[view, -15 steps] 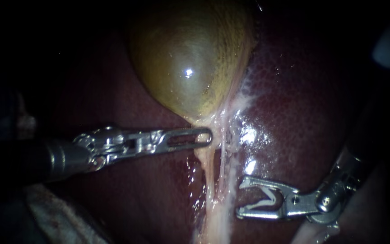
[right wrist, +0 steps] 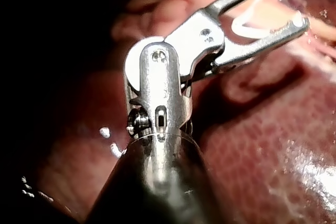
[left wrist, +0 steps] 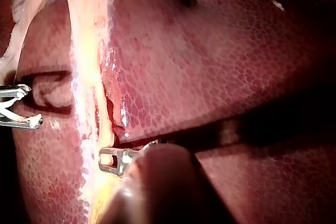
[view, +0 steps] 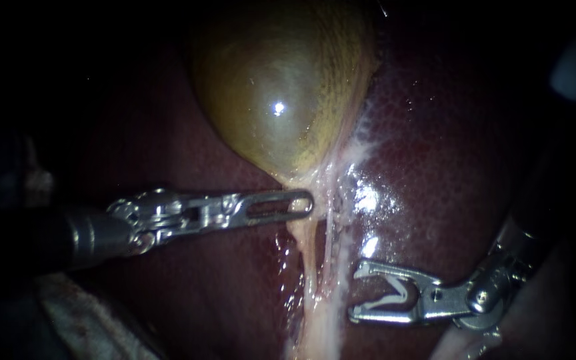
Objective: Clipping first clip left tube
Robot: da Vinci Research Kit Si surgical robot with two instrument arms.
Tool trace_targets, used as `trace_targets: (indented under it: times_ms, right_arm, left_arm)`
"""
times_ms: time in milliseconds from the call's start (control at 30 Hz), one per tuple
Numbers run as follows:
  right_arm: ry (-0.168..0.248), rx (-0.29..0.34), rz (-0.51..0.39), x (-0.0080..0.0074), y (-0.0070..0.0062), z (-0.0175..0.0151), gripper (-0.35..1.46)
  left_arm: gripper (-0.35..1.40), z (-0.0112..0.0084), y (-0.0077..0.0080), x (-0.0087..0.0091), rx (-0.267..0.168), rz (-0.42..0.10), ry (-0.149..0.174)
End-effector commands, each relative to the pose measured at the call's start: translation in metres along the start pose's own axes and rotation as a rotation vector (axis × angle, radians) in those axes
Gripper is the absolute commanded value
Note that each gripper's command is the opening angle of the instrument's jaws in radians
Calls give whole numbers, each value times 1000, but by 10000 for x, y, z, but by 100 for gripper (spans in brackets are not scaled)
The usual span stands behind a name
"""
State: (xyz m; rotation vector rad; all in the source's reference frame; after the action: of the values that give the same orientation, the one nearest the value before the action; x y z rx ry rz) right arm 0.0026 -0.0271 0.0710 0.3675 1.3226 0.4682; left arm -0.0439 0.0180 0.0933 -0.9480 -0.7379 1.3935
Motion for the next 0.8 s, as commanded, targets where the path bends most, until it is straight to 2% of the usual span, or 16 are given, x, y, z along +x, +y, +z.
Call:
trace_targets:
  times_ms: [33, 400, 800]
  right_arm:
    - [0, 0, 0, 0, 1, 0, 49]
    - [0, -3, 0, 0, 2, 3, 49]
    - [0, -9, -1, -3, 1, 13, 48]
  left_arm:
    - [-35, -1, 2, -1, -1, -2, -2]
    - [-35, -14, 16, -1, -4, -8, -17]
    - [-35, -26, 39, 4, -1, -20, -26]
